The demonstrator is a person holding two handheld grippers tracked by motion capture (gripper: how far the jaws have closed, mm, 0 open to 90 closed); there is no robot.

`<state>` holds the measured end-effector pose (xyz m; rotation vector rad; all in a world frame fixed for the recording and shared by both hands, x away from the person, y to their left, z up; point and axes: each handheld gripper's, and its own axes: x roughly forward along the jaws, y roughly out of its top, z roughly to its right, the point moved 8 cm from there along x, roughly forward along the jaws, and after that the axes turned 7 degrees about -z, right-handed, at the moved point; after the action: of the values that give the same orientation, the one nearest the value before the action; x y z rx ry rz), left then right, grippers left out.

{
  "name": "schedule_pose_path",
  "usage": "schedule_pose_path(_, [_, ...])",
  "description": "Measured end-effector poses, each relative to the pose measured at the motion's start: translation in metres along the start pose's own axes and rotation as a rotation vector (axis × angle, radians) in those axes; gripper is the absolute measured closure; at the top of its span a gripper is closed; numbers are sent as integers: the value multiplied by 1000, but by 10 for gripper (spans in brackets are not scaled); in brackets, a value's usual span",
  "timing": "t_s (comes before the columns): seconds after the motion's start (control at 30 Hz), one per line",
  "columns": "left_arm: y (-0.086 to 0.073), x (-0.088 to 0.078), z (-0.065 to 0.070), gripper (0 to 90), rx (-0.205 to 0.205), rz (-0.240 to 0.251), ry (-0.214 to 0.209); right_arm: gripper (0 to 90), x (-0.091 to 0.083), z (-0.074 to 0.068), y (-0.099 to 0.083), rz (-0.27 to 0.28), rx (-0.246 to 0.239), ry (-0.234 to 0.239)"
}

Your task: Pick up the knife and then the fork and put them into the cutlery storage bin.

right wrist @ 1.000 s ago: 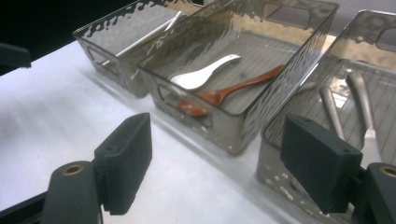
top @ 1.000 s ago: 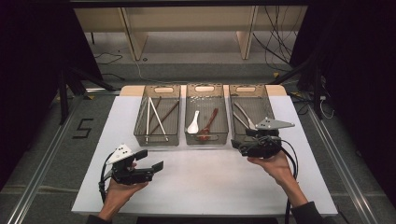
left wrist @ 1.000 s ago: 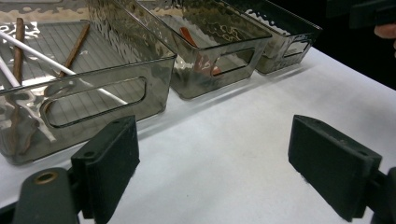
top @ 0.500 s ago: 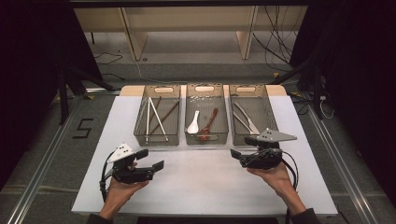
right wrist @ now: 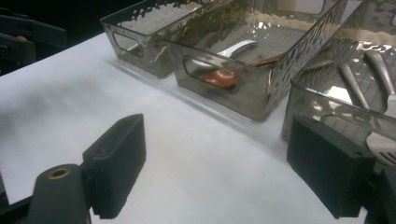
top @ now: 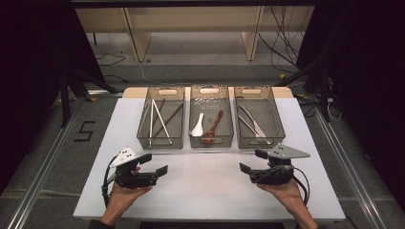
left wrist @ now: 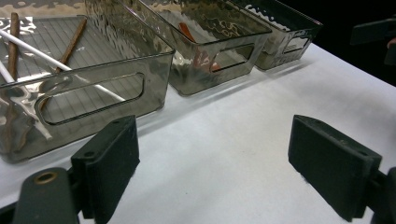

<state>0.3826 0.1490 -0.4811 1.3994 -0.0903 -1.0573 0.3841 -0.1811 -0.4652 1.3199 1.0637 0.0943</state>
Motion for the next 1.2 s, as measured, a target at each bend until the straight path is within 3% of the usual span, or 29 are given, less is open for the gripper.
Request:
schedule_pose_path(0.67, [-1,-2,6,158,22,2,-24,187,-4,-9,-22,20,17,-1])
schedule_pose_path(1.2, [-1,-1,7,157,20,6,-28,169,-5,-11,-24,27,13,-10])
